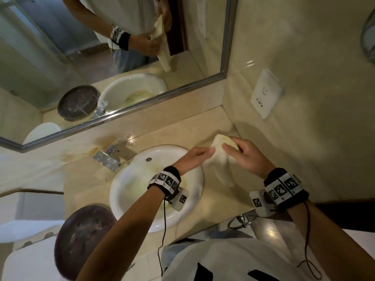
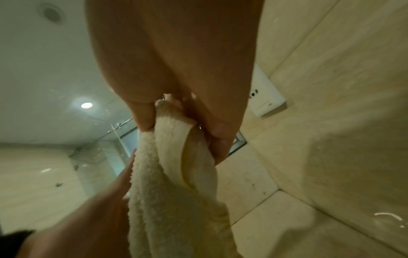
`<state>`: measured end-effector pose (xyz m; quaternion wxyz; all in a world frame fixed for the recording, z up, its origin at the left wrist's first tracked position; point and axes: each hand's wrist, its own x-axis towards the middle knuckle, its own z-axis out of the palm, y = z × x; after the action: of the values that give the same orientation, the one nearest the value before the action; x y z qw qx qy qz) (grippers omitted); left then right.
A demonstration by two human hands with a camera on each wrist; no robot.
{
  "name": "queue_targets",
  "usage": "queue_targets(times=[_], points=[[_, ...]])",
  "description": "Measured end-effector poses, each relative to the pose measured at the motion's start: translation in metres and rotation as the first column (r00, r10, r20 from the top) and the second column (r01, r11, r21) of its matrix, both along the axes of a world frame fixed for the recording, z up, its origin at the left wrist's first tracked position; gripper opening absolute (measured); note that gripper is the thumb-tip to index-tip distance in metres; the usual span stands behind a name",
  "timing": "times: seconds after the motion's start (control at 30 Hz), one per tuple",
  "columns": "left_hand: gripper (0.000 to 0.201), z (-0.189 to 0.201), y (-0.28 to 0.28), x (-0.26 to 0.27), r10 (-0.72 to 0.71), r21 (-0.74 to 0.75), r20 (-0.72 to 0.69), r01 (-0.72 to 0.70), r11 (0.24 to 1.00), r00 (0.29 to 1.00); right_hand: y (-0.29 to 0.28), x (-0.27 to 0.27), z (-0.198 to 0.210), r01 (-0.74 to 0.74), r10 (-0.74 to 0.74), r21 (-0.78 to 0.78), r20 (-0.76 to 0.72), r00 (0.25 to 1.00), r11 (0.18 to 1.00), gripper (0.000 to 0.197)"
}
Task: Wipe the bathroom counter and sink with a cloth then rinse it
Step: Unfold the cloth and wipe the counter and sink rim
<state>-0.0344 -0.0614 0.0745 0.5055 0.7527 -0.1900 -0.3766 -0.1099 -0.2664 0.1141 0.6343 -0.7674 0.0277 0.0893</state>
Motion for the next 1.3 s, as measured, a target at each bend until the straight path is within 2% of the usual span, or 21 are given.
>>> queue_targets(times=[0.07,0.17,0.3,0.37,0.5,0.63,0.7,0.77,0.83,0.87,0.93,1.0,1.07,1.17,1.23,1.3], points=[[0.013,-0.018,-0.003,-0.005,-0.072,0.041,-0.003,0.072,0.997,0.997,-0.014,-0.005,-0.003,0.03,-0.03,-0.011,0.008,1.0,0.999,0.025],[0.038,-0.044,-0.003,-0.009,-0.19,0.165,0.167,0.163,0.973,0.967,-0.032,-0.009,-0.011,0.101,-0.101,0.024,-0.026,0.995,0.995,0.032],[0.033,-0.064,0.009,-0.009,-0.215,0.24,0.179,0.17,0.956,0.96,-0.045,-0.007,-0.023,0.278,-0.276,0.085,-0.043,0.96,0.957,0.026],[0.028,-0.069,0.02,-0.008,-0.189,0.305,0.207,0.12,0.945,0.96,-0.054,-0.007,-0.035,0.324,-0.325,-0.024,-0.053,0.944,0.946,0.029],[0.018,-0.076,0.037,-0.018,-0.229,0.39,0.327,0.09,0.916,0.917,-0.068,-0.016,-0.074,0.251,-0.317,-0.362,-0.136,0.939,0.898,0.034],[0.023,-0.097,0.035,-0.046,-0.326,0.49,0.291,0.152,0.858,0.9,-0.063,-0.037,-0.137,0.169,-0.35,-0.583,-0.211,0.913,0.794,0.045],[0.022,-0.112,0.024,-0.067,-0.411,0.526,0.236,0.24,0.816,0.88,-0.061,-0.051,-0.173,0.053,-0.324,-0.676,-0.281,0.903,0.735,0.055],[0.019,-0.125,0.01,-0.088,-0.511,0.547,0.191,0.342,0.764,0.838,-0.059,-0.067,-0.201,-0.077,-0.293,-0.769,-0.332,0.897,0.635,0.059],[0.019,-0.137,-0.001,-0.105,-0.581,0.583,0.171,0.393,0.711,0.796,-0.054,-0.082,-0.219,-0.122,-0.295,-0.84,-0.317,0.901,0.529,0.053],[0.023,-0.143,-0.005,-0.111,-0.596,0.615,0.177,0.385,0.688,0.783,-0.051,-0.088,-0.225,-0.125,-0.291,-0.867,-0.294,0.911,0.482,0.051],[0.037,-0.156,-0.008,-0.117,-0.572,0.701,0.221,0.279,0.656,0.79,-0.041,-0.094,-0.228,-0.124,-0.271,-0.913,-0.241,0.932,0.388,0.05],[0.054,-0.166,-0.005,-0.118,-0.475,0.766,0.253,0.125,0.63,0.843,-0.034,-0.094,-0.227,-0.116,-0.245,-0.934,-0.207,0.947,0.338,0.052],[0.067,-0.175,-0.002,-0.117,-0.434,0.803,0.275,0.043,0.594,0.858,-0.03,-0.094,-0.225,-0.124,-0.196,-0.937,-0.196,0.961,0.327,0.056],[0.068,-0.182,-0.001,-0.115,-0.507,0.799,0.369,0.013,0.601,0.779,-0.027,-0.102,-0.23,-0.185,0.077,-0.932,-0.169,0.983,0.311,0.055],[0.064,-0.186,-0.002,-0.114,-0.549,0.767,0.416,0.045,0.64,0.725,-0.03,-0.113,-0.24,-0.26,0.311,-0.927,-0.172,0.935,0.269,0.06],[0.065,-0.191,0.0,-0.114,-0.586,0.728,0.404,0.141,0.671,0.703,-0.038,-0.121,-0.247,-0.31,0.429,-0.917,-0.183,0.885,0.249,0.069]])
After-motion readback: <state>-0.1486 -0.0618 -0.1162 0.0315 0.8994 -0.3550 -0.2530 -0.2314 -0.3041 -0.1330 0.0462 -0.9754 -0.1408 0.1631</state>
